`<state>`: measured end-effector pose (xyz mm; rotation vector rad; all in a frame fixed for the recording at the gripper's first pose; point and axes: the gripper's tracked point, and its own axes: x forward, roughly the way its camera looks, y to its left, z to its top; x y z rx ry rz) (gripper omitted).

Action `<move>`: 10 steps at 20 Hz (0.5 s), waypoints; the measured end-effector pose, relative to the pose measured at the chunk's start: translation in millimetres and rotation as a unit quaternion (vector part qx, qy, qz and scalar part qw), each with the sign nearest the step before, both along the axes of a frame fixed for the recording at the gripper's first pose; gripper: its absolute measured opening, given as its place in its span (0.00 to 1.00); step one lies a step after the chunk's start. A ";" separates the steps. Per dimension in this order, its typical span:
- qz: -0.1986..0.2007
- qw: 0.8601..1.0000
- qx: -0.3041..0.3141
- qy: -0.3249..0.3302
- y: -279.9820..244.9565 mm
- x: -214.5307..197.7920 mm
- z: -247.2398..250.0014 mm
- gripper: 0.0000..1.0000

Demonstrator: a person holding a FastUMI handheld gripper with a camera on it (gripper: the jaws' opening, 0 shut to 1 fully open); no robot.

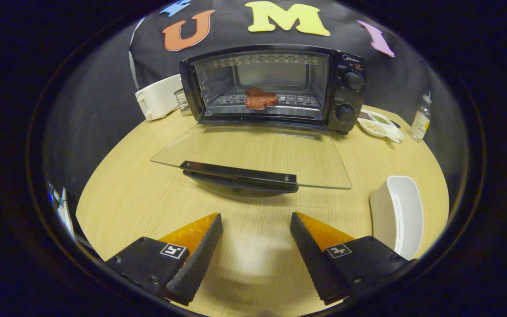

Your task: Open the toaster oven, put the food inside, and close the toaster oven door.

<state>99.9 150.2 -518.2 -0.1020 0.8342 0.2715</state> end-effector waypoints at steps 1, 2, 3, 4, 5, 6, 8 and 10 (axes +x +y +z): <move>0.004 1.000 -0.004 -0.006 1.1 6.2 0.8 1.00; 0.010 1.000 -0.007 -0.007 3.4 9.7 0.5 1.00; 0.014 1.000 -0.009 -0.010 5.8 14.1 1.6 1.00; 0.018 1.000 -0.012 -0.014 7.0 17.4 3.2 1.00; 0.022 0.999 -0.017 -0.018 8.1 20.7 5.8 1.00; 0.023 0.999 -0.017 -0.016 8.3 21.9 6.2 1.00; 0.022 1.000 -0.008 -0.012 9.6 23.6 11.0 1.00; 0.024 1.000 0.003 -0.002 11.2 23.9 18.8 1.00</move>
